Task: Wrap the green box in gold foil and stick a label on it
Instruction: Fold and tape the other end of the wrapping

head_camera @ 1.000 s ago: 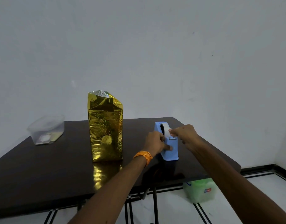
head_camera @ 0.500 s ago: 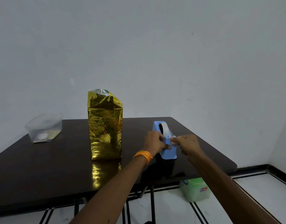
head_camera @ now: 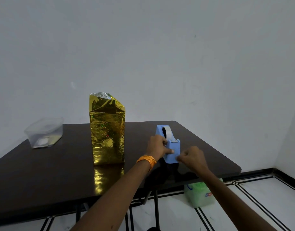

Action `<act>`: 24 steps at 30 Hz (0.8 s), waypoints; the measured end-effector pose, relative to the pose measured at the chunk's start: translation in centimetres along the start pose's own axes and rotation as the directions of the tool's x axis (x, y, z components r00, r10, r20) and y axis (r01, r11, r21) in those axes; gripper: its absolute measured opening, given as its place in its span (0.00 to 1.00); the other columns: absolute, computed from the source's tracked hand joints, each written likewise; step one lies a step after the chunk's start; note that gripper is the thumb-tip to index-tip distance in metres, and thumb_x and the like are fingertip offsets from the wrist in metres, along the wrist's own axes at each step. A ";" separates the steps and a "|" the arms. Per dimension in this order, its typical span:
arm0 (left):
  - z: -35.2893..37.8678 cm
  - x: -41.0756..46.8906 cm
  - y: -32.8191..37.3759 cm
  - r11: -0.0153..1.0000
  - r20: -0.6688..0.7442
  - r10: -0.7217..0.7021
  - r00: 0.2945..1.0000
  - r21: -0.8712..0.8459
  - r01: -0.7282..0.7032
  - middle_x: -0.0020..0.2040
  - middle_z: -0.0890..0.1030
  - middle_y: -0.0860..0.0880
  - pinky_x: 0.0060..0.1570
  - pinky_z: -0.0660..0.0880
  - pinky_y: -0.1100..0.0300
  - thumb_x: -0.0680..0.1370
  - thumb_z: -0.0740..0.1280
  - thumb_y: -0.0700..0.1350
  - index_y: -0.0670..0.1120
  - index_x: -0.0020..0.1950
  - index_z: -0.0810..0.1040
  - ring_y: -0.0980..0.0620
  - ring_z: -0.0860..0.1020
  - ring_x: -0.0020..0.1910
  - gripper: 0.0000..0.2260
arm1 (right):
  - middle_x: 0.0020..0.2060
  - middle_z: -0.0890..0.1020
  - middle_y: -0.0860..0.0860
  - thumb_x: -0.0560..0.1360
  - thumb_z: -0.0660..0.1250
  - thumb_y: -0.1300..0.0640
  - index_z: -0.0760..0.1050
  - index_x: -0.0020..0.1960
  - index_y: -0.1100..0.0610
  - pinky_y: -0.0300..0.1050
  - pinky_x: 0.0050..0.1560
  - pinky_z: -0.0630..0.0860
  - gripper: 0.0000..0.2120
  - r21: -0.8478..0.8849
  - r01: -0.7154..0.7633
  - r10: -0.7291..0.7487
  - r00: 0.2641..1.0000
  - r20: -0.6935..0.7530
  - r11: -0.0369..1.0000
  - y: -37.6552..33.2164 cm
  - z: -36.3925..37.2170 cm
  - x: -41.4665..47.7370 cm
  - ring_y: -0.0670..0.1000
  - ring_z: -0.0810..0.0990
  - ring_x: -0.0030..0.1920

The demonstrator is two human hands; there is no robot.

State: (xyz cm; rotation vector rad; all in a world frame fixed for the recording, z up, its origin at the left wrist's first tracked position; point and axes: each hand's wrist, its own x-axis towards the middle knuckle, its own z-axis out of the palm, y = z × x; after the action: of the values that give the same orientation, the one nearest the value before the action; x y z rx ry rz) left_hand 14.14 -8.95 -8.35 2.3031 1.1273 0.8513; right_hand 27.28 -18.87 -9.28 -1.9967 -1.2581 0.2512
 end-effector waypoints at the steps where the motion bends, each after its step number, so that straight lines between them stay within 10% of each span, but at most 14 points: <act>1: -0.1 0.1 0.1 1.000 0.024 0.001 1.000 0.023 -0.001 0.41 0.82 0.42 0.40 0.76 0.53 0.67 0.81 0.49 0.41 0.41 0.81 0.50 0.76 0.39 0.15 | 0.23 0.77 0.48 0.73 0.75 0.58 0.77 0.28 0.57 0.31 0.24 0.67 0.16 0.004 0.021 -0.020 1.000 -0.024 1.000 0.4 -0.2 -0.2 0.42 0.71 0.23; 6: -2.4 0.6 0.5 0.985 0.089 0.019 0.996 0.171 -0.034 0.54 0.83 0.43 0.53 0.79 0.52 0.69 0.77 0.40 0.42 0.63 0.79 0.44 0.81 0.53 0.22 | 0.34 0.83 0.53 0.75 0.72 0.54 0.82 0.39 0.55 0.40 0.33 0.70 0.07 0.151 0.162 -0.139 0.979 -0.148 0.975 -1.6 -2.8 0.1 0.48 0.78 0.35; 15: -15.6 0.6 4.5 0.970 -0.457 0.242 0.856 0.085 -0.229 0.40 0.85 0.52 0.45 0.80 0.55 0.74 0.66 0.41 0.51 0.51 0.83 0.53 0.83 0.39 0.10 | 0.55 0.80 0.45 0.74 0.73 0.54 0.79 0.57 0.43 0.47 0.50 0.81 0.13 0.481 0.350 -0.322 0.936 -0.143 0.803 -10.7 -1.3 1.9 0.45 0.82 0.50; 20: -24.9 -0.7 3.0 0.971 -0.577 0.213 0.789 0.038 -0.235 0.41 0.84 0.51 0.46 0.82 0.52 0.76 0.67 0.39 0.49 0.48 0.84 0.54 0.83 0.41 0.08 | 0.52 0.83 0.47 0.76 0.71 0.55 0.75 0.63 0.40 0.51 0.56 0.81 0.18 0.567 0.487 -0.533 0.840 -0.097 0.664 -17.7 0.4 2.8 0.47 0.83 0.52; 24: -29.7 -2.6 -1.2 0.987 -0.465 0.160 0.871 0.078 -0.140 0.54 0.83 0.49 0.56 0.80 0.54 0.77 0.57 0.28 0.46 0.54 0.84 0.54 0.80 0.53 0.20 | 0.49 0.85 0.48 0.79 0.66 0.60 0.71 0.68 0.44 0.44 0.60 0.75 0.20 0.570 0.537 -0.634 0.773 -0.036 0.622 -21.6 1.6 3.6 0.45 0.82 0.54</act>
State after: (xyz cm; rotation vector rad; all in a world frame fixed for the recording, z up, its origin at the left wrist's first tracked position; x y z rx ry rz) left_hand -8.25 -7.00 11.30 2.3031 1.1684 1.5254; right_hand 13.23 -10.01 5.12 -1.0016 -1.6533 0.4083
